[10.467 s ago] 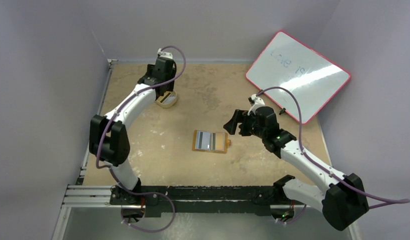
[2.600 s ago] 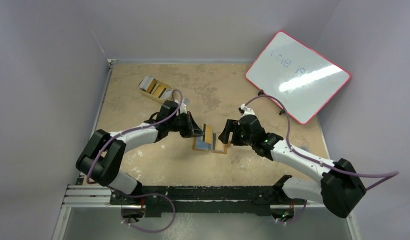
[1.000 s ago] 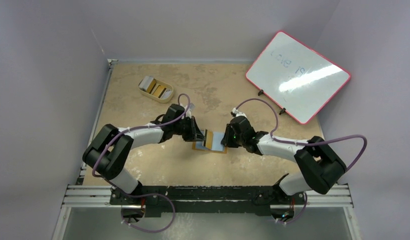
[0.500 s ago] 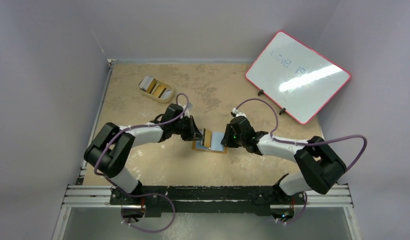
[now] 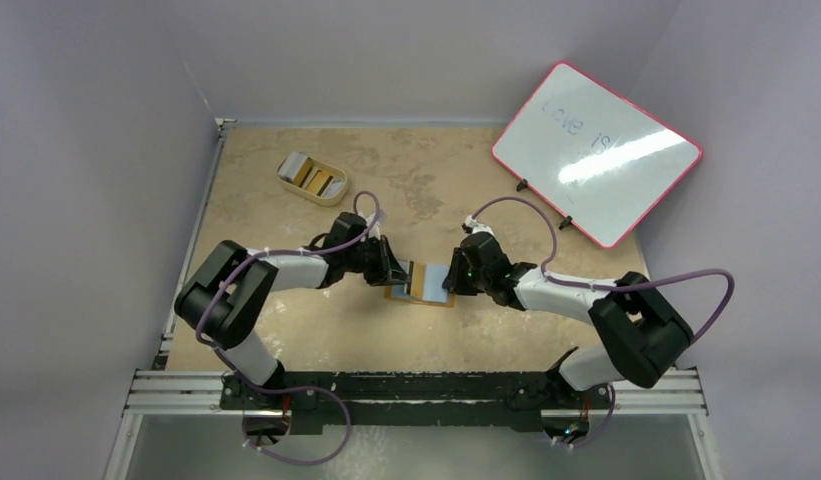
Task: Put the credit cards into the card holder
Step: Insert the credit card into the card holder.
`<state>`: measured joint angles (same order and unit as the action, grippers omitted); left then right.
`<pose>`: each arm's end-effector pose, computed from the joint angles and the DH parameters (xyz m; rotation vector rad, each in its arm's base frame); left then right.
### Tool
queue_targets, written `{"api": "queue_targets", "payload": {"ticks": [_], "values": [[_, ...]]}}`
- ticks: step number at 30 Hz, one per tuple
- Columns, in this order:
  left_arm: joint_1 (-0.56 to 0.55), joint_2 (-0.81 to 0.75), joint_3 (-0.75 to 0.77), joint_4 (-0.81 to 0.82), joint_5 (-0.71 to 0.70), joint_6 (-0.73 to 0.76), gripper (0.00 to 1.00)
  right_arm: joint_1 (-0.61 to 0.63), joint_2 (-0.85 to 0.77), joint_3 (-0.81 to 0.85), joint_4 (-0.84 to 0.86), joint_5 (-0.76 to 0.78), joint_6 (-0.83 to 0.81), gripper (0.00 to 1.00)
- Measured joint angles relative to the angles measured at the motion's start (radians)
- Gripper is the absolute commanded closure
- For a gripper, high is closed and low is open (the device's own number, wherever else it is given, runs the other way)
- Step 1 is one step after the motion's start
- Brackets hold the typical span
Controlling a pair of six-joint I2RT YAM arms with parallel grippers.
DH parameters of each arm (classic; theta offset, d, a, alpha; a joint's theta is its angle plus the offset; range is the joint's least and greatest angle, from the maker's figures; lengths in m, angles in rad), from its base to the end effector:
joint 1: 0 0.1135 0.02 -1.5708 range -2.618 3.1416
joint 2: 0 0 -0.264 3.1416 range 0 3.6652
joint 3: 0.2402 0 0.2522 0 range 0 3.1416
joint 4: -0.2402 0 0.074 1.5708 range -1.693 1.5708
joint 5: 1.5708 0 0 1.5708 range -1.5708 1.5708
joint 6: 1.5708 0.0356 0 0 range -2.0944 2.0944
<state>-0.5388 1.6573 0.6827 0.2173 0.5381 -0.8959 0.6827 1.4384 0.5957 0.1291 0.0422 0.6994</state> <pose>0.2533 -0.1727 0.1357 -0.1564 2.5904 -1.2652 0.2149 0.1728 0.1605 0.0428 2.3753 0.6532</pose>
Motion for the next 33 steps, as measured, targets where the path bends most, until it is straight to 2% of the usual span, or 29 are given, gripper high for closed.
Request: {"api": "queue_targets", "payload": {"ticks": [8,19,33], "values": [[0.002,0.005,-0.008,0.027,0.012,-0.006,1.0,0.0,0.0,0.0,0.001,0.0,0.0,0.77],[0.01,-0.039,0.013,-0.078,-0.004,0.026,1.0,0.0,0.0,0.0,0.0,0.0,0.0,0.77],[0.014,-0.045,0.015,-0.058,0.002,0.02,1.0,0.0,0.0,0.0,0.0,0.0,0.0,0.77]]}}
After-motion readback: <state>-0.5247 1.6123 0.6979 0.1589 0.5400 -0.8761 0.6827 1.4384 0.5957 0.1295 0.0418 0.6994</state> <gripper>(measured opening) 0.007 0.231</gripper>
